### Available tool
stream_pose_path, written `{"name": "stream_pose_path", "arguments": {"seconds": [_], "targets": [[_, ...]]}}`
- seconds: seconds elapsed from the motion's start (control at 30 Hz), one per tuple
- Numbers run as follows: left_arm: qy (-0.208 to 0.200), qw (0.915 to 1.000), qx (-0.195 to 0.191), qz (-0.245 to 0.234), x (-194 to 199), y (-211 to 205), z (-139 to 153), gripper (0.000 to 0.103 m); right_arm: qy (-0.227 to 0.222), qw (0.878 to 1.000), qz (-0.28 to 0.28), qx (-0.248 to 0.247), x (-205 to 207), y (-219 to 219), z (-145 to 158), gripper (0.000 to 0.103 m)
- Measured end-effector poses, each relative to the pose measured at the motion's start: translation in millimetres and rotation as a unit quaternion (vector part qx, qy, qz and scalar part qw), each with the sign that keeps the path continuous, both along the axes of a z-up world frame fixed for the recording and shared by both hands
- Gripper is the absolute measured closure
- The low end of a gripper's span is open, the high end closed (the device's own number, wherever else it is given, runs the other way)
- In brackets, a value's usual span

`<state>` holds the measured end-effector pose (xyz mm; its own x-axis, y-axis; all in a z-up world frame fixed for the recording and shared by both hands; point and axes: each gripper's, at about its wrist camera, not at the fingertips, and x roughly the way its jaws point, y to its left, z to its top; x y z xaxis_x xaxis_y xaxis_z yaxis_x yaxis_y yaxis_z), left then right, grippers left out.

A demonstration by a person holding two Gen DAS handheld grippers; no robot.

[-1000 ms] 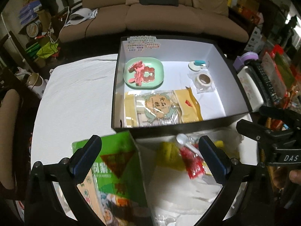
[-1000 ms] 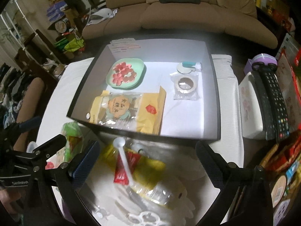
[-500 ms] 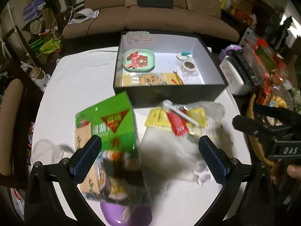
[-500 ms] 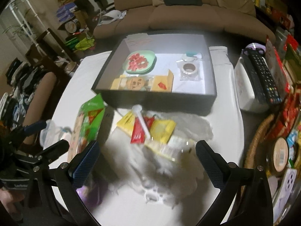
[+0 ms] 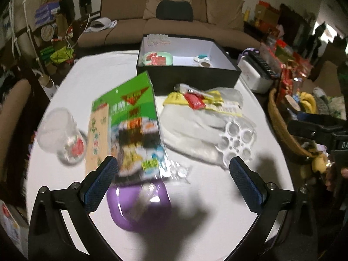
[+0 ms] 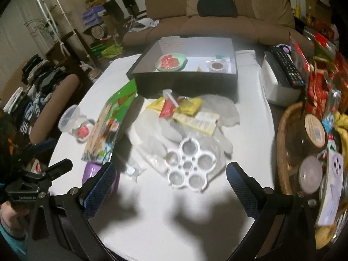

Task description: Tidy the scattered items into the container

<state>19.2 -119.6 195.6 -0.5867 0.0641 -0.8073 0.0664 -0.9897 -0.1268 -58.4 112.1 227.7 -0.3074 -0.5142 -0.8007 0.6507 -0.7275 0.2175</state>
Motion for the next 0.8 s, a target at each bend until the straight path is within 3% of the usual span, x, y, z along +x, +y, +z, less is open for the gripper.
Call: {"name": "stream_pose_path", "arguments": {"seconds": [0.33, 0.6, 0.8], "targets": [[0.001, 0.9995, 0.029, 0.016, 59, 1, -56, 0.000, 0.009, 1.000, 0.012, -0.022, 63, 31, -49, 0.000], [-0.012, 0.9994, 0.032, -0.008, 69, 25, -86, 0.000, -0.036, 0.999, -0.003, -0.030, 75, 40, -99, 0.000], [-0.005, 0.9994, 0.033, -0.006, 68, 26, -95, 0.000, -0.046, 0.998, -0.012, -0.040, 67, 47, -114, 0.000]]}}
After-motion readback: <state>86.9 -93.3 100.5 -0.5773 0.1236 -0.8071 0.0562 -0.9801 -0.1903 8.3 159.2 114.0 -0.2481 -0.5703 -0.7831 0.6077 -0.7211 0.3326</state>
